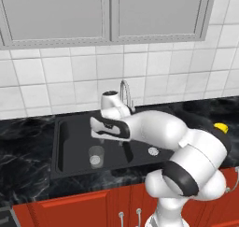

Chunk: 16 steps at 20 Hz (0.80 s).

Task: Move any existing items from the left basin to the right basin for drying. Then move the cup from the counter to the left basin of the sink for washing.

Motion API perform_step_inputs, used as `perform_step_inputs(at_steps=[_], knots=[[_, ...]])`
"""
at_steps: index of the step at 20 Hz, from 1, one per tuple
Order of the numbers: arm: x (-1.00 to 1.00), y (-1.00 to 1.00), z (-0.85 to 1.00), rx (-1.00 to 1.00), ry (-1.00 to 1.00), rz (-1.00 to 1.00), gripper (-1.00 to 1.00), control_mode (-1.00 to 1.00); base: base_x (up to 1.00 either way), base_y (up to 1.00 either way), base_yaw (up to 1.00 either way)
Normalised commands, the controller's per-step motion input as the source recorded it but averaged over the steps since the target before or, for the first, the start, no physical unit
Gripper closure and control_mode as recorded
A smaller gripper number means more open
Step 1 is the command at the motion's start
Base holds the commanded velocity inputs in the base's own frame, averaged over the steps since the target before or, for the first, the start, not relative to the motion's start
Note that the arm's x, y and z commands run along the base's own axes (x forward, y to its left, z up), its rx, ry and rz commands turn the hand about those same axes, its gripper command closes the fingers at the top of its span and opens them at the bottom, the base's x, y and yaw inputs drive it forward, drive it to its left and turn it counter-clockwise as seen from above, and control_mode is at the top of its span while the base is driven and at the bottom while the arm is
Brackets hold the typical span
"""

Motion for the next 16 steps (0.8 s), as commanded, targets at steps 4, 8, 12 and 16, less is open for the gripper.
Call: perform_step_inputs(at_steps=[4, 8, 12, 16], knots=[[0.21, 0.13, -0.23, 0.00, 0.03, -0.02, -1.00, -1.00, 0.00, 0.00, 0.00], [0.18, 0.11, -0.24, 0.00, 0.01, -0.02, -1.00, -1.00, 0.00, 0.00, 0.00], [0.17, 0.05, -0.25, 0.00, 0.00, -0.02, -1.00, -1.00, 0.00, 0.00, 0.00], [0.22, 0.05, -0.25, 0.00, 0.00, -0.02, -1.00, -1.00, 0.00, 0.00, 0.00]])
